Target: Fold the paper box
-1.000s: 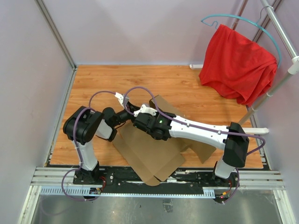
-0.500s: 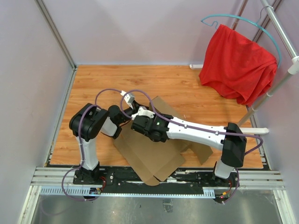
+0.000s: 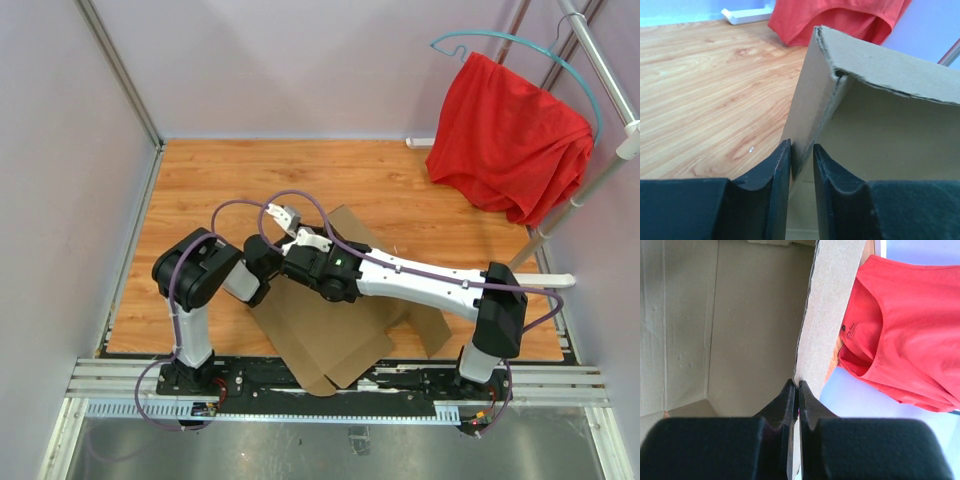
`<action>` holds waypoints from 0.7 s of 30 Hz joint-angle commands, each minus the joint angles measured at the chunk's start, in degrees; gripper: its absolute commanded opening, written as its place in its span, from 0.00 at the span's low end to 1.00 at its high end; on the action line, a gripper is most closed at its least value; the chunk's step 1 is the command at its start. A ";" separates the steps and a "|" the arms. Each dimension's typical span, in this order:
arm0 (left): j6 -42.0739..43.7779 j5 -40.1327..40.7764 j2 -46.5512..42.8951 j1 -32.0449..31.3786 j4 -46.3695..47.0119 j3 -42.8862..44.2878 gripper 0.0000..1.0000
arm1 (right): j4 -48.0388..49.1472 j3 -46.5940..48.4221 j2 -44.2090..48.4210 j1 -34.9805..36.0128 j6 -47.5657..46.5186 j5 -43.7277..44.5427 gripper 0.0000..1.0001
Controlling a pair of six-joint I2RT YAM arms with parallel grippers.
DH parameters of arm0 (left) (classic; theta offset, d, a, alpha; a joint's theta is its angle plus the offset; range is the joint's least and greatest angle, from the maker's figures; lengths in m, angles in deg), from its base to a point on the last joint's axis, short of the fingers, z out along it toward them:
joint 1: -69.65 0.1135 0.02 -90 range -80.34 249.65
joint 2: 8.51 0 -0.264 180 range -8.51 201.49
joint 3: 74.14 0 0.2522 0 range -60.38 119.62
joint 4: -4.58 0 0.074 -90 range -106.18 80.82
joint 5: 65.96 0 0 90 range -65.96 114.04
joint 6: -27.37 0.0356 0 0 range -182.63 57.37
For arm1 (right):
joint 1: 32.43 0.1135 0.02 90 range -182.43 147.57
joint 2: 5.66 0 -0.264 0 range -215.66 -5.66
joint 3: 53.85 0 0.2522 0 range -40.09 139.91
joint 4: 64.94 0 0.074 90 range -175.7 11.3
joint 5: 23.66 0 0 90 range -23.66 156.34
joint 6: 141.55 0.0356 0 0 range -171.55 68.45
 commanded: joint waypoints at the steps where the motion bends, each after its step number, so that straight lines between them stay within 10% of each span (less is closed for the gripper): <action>1: 7.22 8.88 -2.90 -5.19 4.49 1.34 0.29 | -0.33 1.10 -1.24 1.54 2.24 -6.16 0.01; 14: 18.07 32.31 -5.63 -13.84 -8.52 5.15 0.00 | -1.20 1.34 -1.78 1.54 4.01 -5.89 0.01; 21: 20.43 41.08 -7.51 -14.32 -5.85 1.59 0.00 | -1.91 1.55 0.60 0.92 7.21 -3.21 0.37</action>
